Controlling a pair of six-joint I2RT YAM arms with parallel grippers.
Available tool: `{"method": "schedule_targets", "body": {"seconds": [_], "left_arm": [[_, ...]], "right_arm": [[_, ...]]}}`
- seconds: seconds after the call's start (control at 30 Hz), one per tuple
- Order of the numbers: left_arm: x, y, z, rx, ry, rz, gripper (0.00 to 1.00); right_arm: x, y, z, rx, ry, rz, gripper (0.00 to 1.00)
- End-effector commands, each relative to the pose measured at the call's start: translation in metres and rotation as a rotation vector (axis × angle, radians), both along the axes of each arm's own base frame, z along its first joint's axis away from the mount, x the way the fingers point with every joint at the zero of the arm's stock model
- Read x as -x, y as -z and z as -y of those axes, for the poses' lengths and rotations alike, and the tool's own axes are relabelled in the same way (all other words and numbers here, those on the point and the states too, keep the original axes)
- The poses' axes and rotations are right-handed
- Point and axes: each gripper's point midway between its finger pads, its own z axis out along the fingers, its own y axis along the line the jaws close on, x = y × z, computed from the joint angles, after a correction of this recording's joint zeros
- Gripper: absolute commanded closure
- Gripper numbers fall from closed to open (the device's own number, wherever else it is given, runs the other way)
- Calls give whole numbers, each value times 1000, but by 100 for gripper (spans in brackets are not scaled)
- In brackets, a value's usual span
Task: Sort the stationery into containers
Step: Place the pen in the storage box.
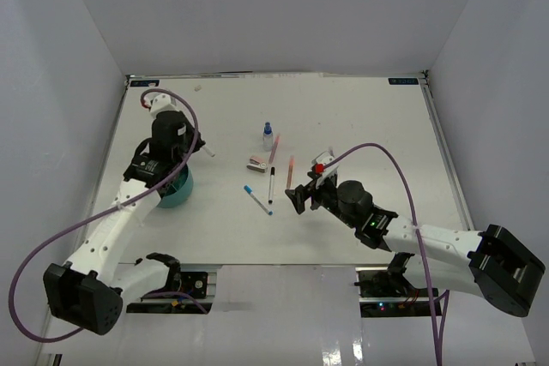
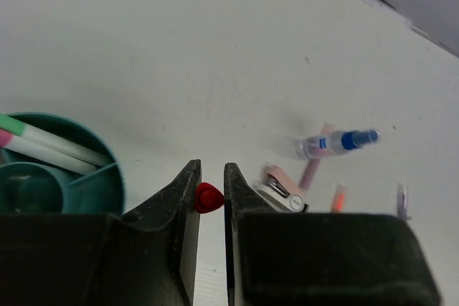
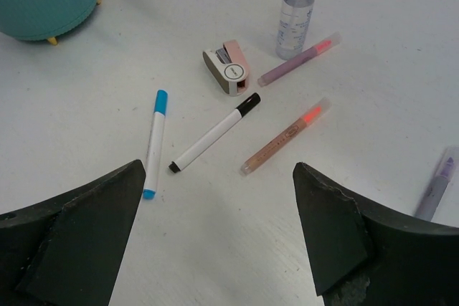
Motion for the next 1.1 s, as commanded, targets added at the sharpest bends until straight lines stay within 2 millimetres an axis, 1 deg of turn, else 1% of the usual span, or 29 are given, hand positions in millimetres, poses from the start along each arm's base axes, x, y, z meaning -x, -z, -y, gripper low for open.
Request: {"method": "schedule_targets", "body": {"seconds": [0.0,0.1,0.13,0.2,0.3,0.37,0.4,0.5,0.57,0.67,0.73,0.77,0.8,0.9,0.93,1.0,1.03,1.07], "left_arm": [[4,-1,-57,-104,-146,-17,100],[3,3,-76,-101,-187,-12,100],[2,6,-90,-104,-227,-17,100],[1,10,-107,-99,-264,-22,100],[-2,13,-120,-75,-287,-17,100],[-4,16,-120,-71,-282,-19,100],[-4,18,-134,-70,-321,-28,100],[-4,20,-140,-66,-331,-28,100],[-4,25,-141,-63,-327,-34,100],[-4,37,-146,-60,-336,-58,97],[-7,41,-148,-43,-331,-60,93],[-9,44,-144,-25,-309,-63,92],[-9,46,-145,-17,-310,-67,91],[-9,52,-145,-6,-301,-82,83],[-9,53,-146,-4,-302,-85,77],[-8,54,-146,-4,-302,-87,69],[-8,53,-146,-3,-303,-85,62],[-8,54,-145,-2,-300,-85,58]], "right_arm": [[-7,-14,0,-28,35,32,10],[-7,-14,1,-27,36,33,10],[-7,-14,1,-25,39,33,10],[-7,-13,2,-25,42,33,10],[-7,-13,2,-25,39,33,10],[-7,-13,1,-23,37,33,10],[-7,-13,1,-23,39,33,10],[-7,-12,1,-19,36,32,10],[-6,-11,0,-15,29,32,10],[-4,-8,-5,-1,1,24,10],[-4,-7,-8,7,-12,19,9],[-4,-6,-8,13,-14,14,10],[-5,-5,-9,18,-14,10,10],[-4,-4,-10,22,-19,10,9],[-4,-4,-10,23,-19,9,9],[-4,-3,-10,27,-19,9,9],[-4,-3,-10,28,-21,10,9],[-5,-2,-10,30,-19,8,9]]}}
